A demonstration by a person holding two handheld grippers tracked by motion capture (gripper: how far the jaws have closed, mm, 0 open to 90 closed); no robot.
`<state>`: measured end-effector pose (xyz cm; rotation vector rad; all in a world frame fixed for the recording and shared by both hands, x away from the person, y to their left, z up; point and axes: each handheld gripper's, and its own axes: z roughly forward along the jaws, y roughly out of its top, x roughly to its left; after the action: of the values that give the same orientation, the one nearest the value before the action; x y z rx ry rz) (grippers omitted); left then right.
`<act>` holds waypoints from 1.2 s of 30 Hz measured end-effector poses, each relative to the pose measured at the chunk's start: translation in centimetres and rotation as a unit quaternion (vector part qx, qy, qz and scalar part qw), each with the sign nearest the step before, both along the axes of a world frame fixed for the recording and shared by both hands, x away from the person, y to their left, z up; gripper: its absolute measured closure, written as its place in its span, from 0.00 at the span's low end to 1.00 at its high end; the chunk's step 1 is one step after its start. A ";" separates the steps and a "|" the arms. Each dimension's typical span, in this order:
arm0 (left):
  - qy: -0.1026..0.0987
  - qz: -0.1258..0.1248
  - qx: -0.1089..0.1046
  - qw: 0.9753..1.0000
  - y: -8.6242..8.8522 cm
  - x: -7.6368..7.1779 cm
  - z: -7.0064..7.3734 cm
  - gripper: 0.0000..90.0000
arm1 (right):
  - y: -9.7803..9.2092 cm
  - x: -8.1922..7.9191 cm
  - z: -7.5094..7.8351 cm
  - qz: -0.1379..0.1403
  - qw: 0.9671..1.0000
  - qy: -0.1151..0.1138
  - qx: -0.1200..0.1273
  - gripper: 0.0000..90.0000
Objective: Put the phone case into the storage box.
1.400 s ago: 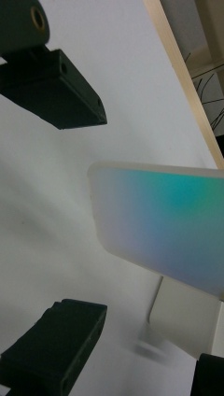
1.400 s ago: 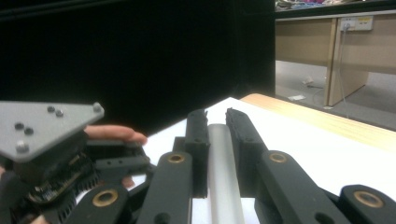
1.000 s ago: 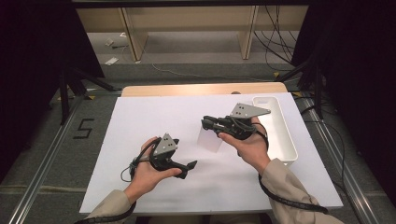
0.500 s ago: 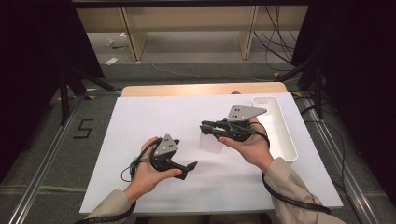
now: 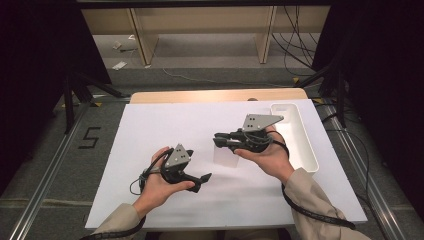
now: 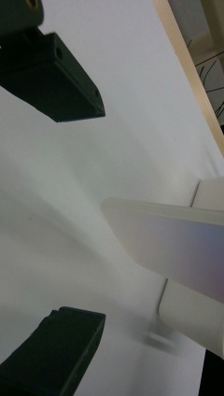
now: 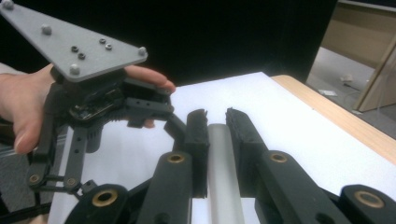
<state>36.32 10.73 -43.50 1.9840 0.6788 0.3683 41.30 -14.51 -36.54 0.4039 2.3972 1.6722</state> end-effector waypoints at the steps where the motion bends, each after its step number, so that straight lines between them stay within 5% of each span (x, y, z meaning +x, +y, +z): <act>1: 0.000 0.000 0.000 1.000 0.0 0.0 0.0 0.03 | 0.0 0.0 0.0 0.004 1.000 0.001 -0.002 0.89; 12: 0.001 -0.010 -0.005 1.000 0.0 0.0 0.0 0.08 | 0.5 -0.3 -0.1 0.042 0.999 0.009 -0.015 0.89; 36: 0.005 -0.023 0.000 1.000 -0.3 -0.1 -0.3 0.13 | 1.3 -1.0 0.0 0.081 0.996 0.020 -0.011 0.89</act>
<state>36.26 10.42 -43.80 1.9995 0.6371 0.3306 40.27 -13.17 -36.54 0.2487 2.5366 1.7157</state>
